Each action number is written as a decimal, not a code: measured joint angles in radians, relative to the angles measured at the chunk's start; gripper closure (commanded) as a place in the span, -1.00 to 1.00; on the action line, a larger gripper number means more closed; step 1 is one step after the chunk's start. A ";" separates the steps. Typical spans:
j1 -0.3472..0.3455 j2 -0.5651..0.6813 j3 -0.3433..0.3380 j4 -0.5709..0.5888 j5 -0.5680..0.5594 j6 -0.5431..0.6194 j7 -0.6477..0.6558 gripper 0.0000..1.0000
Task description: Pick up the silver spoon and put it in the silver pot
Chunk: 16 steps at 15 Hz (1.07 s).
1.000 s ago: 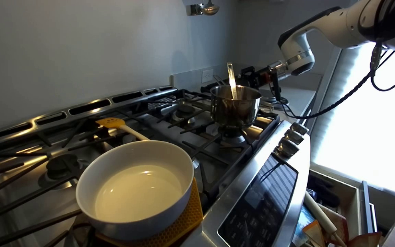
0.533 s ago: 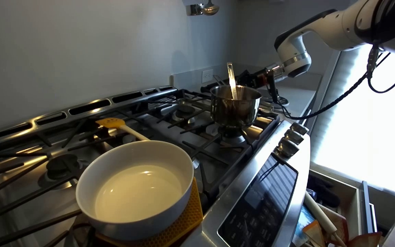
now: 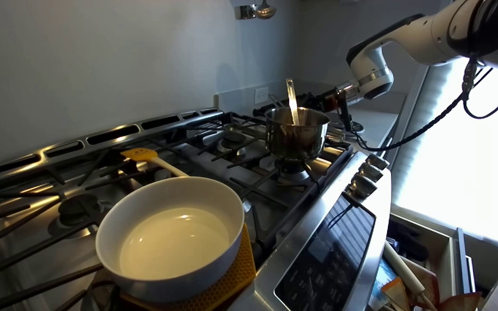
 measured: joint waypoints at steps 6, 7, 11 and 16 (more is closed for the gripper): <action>0.001 -0.021 0.001 0.002 0.000 0.002 -0.059 0.95; 0.002 -0.032 0.003 0.002 0.000 0.002 -0.066 0.94; 0.017 -0.085 0.001 -0.003 -0.023 -0.003 -0.072 0.95; 0.042 -0.162 -0.027 -0.043 -0.119 -0.069 -0.073 0.95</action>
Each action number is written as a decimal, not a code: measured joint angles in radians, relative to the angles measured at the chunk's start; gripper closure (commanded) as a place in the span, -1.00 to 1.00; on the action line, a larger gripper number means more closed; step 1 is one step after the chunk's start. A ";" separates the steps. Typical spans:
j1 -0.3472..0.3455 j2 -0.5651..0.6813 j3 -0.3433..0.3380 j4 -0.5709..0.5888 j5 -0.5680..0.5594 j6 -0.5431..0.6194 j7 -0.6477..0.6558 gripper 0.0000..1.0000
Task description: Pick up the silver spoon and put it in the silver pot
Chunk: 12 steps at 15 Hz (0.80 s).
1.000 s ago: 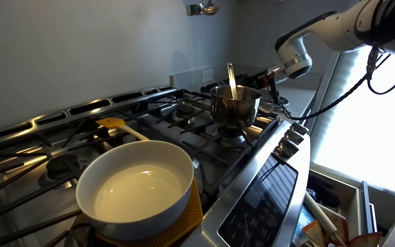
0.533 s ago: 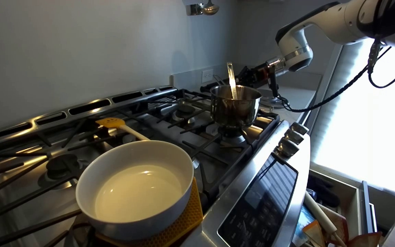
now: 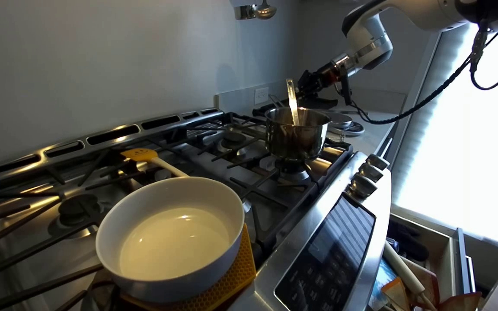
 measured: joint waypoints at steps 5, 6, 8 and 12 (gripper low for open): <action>0.016 -0.175 -0.059 -0.139 -0.130 -0.040 -0.055 0.95; 0.017 -0.217 -0.068 -0.178 -0.142 -0.029 -0.072 0.95; 0.017 -0.298 -0.078 -0.266 -0.144 0.010 -0.111 0.95; 0.022 -0.440 -0.089 -0.435 -0.147 0.075 -0.189 0.95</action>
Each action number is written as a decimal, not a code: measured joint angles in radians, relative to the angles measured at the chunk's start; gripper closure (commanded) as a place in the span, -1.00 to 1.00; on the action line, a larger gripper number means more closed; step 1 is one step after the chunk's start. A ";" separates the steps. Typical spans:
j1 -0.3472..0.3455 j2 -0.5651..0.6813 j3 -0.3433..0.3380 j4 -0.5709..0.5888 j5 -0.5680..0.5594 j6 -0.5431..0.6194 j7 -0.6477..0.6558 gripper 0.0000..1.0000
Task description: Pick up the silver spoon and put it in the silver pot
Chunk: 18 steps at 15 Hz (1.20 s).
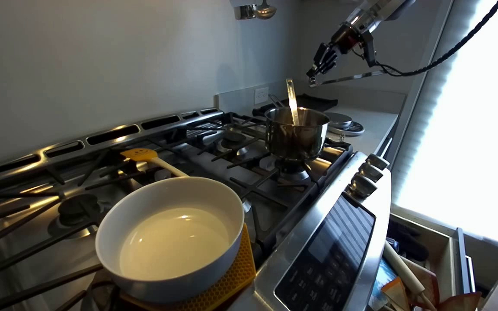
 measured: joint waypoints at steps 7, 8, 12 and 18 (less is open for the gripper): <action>0.094 -0.257 -0.061 -0.317 -0.020 0.089 -0.053 0.95; 0.116 -0.294 -0.072 -0.363 -0.024 0.090 -0.054 0.95; 0.215 -0.452 -0.107 -0.561 -0.058 0.126 -0.048 0.95; 0.335 -0.646 -0.137 -0.820 -0.157 0.168 0.044 0.95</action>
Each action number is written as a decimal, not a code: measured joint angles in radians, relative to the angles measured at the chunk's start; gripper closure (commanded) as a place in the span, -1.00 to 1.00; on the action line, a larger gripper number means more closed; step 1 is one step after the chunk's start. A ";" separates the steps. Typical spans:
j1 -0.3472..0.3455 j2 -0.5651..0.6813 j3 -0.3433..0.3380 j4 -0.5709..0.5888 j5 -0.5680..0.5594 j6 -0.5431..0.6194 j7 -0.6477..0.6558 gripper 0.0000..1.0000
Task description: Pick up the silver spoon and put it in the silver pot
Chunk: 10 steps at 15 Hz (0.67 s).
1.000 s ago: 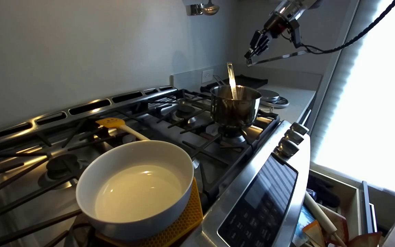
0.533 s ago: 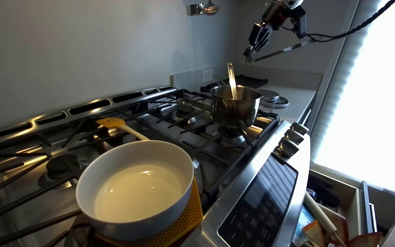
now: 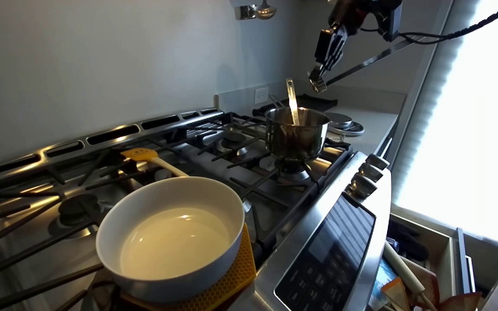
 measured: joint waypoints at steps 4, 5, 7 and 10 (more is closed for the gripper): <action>0.034 -0.039 -0.021 -0.066 -0.072 0.015 0.064 0.95; 0.037 -0.037 -0.027 -0.071 -0.095 0.030 0.067 0.95; 0.041 -0.026 -0.038 -0.070 -0.137 0.052 0.067 0.95; 0.046 0.015 -0.044 -0.048 -0.180 0.059 0.060 0.95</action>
